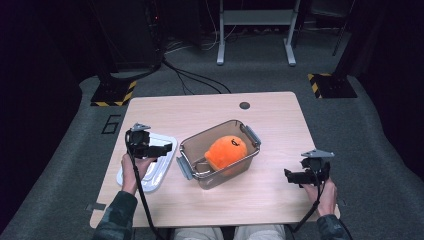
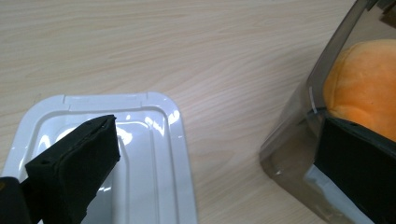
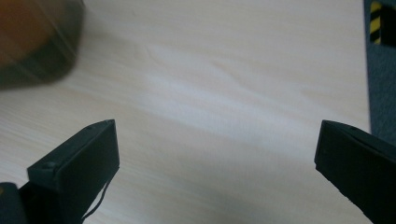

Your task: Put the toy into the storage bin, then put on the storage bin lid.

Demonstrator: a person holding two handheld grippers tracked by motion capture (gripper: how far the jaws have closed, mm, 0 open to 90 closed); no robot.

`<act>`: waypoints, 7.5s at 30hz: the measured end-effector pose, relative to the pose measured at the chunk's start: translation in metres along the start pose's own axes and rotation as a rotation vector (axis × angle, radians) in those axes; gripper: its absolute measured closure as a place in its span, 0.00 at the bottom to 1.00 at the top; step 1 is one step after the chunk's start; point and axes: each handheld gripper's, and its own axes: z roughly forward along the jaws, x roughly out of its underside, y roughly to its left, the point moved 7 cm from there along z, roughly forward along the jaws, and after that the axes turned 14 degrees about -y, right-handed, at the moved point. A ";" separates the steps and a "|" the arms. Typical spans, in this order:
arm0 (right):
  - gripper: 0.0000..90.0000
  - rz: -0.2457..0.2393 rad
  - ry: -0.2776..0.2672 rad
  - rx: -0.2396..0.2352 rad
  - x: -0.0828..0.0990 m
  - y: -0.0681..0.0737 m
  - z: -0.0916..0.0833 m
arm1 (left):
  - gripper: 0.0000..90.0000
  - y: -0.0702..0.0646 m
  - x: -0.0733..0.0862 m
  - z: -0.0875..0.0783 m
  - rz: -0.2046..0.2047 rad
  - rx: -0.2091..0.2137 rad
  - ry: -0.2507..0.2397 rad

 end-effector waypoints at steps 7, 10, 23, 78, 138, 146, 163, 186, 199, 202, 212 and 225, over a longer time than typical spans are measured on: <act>0.00 0.022 0.040 0.021 0.029 -0.009 0.011 | 0.00 0.012 0.007 -0.005 -0.011 -0.015 -0.006; 0.00 0.014 0.033 0.038 0.038 -0.012 0.016 | 0.00 0.016 0.014 -0.004 0.002 -0.013 0.000; 0.00 0.016 -0.039 0.028 0.039 -0.018 0.019 | 0.00 0.042 0.041 0.001 -0.019 -0.078 0.041; 0.01 0.006 -0.046 0.018 0.039 -0.017 0.019 | 0.74 0.085 0.086 0.023 0.041 -0.179 0.164; 0.00 0.009 -0.045 0.019 0.039 -0.017 0.019 | 0.74 0.001 -0.051 -0.033 0.231 -0.020 -0.018; 0.01 0.012 -0.044 0.019 0.039 -0.017 0.019 | 0.74 -0.015 -0.063 -0.032 0.264 0.013 -0.021; 0.01 0.012 -0.044 0.019 0.039 -0.017 0.019 | 0.74 -0.051 -0.076 -0.018 0.328 0.096 0.004; 0.01 0.005 -0.048 0.016 0.039 -0.017 0.019 | 0.74 -0.098 -0.071 0.011 0.389 0.236 0.067; 0.01 0.005 -0.049 0.016 0.039 -0.017 0.019 | 0.74 -0.117 -0.063 0.028 0.426 0.312 0.100; 0.01 0.005 -0.049 0.016 0.039 -0.017 0.019 | 0.74 -0.122 -0.062 0.032 0.433 0.333 0.105; 0.01 0.005 -0.049 0.016 0.039 -0.017 0.019 | 0.74 -0.136 -0.058 0.043 0.445 0.381 0.114; 0.01 0.004 -0.050 0.015 0.039 -0.017 0.019 | 0.74 -0.152 -0.049 0.055 0.463 0.451 0.153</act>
